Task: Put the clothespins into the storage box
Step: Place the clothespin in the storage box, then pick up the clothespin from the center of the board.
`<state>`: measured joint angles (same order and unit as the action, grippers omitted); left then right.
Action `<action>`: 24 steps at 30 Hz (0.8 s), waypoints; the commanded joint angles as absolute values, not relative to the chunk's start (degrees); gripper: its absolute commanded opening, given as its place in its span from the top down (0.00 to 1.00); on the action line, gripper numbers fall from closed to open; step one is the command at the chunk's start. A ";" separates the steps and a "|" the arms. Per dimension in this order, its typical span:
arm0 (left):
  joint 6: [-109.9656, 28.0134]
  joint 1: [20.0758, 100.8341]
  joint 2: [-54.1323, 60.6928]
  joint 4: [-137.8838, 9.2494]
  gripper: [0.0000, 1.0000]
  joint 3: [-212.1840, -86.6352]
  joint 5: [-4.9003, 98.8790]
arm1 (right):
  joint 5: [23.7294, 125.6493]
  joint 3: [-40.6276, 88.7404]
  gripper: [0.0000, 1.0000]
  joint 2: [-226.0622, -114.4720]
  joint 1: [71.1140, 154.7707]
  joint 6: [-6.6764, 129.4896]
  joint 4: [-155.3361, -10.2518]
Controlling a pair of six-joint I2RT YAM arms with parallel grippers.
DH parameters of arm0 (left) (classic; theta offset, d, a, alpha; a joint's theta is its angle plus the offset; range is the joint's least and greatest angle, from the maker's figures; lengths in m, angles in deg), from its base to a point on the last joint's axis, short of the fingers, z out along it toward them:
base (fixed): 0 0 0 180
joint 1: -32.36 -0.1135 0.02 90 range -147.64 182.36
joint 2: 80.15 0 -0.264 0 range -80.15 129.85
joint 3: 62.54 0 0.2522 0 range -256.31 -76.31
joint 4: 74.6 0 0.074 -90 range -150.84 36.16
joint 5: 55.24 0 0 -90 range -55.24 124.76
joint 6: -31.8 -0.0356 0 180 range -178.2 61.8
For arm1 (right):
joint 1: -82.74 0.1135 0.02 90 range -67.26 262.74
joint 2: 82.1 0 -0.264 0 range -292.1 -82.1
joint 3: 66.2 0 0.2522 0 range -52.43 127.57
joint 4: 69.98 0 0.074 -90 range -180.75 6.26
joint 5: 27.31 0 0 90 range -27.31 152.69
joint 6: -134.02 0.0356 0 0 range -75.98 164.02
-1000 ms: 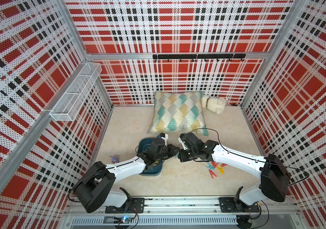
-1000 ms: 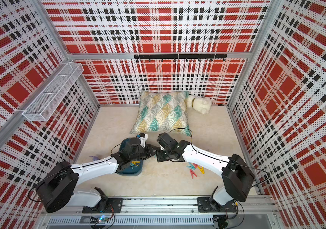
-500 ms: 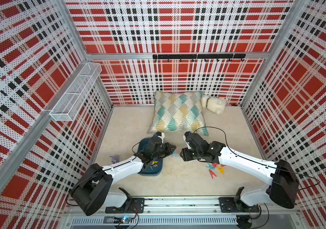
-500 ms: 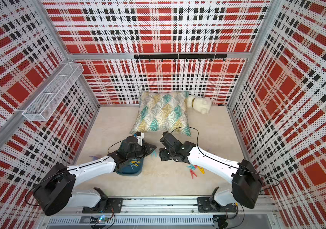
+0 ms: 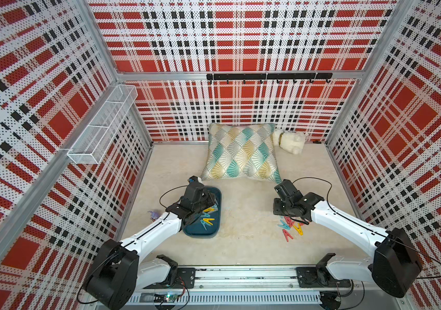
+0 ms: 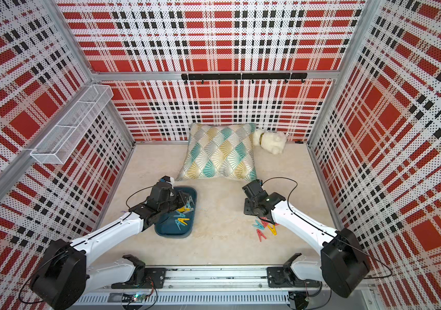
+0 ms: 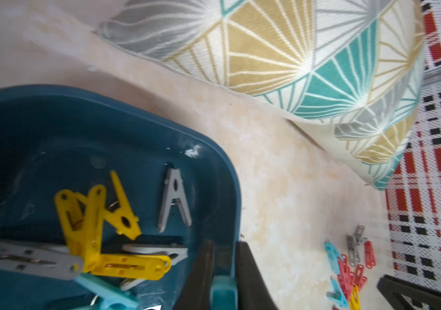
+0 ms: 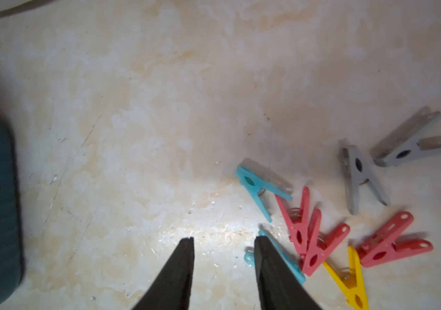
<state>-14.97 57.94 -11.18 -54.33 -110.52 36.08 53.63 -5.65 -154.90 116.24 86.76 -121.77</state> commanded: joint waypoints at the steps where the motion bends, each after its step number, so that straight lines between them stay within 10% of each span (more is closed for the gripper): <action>1: -19.46 57.23 -10.76 -50.39 0.92 -111.90 30.81 | 53.90 -7.88 0.59 -153.22 114.41 87.62 -122.76; 11: -20.41 57.12 -9.31 -50.54 0.41 -112.38 28.19 | 62.16 -15.27 0.63 -145.45 114.39 87.97 -127.68; 24: -18.74 57.72 -10.73 -51.69 0.40 -113.83 31.15 | 65.69 -20.86 0.63 -142.70 115.34 88.18 -131.09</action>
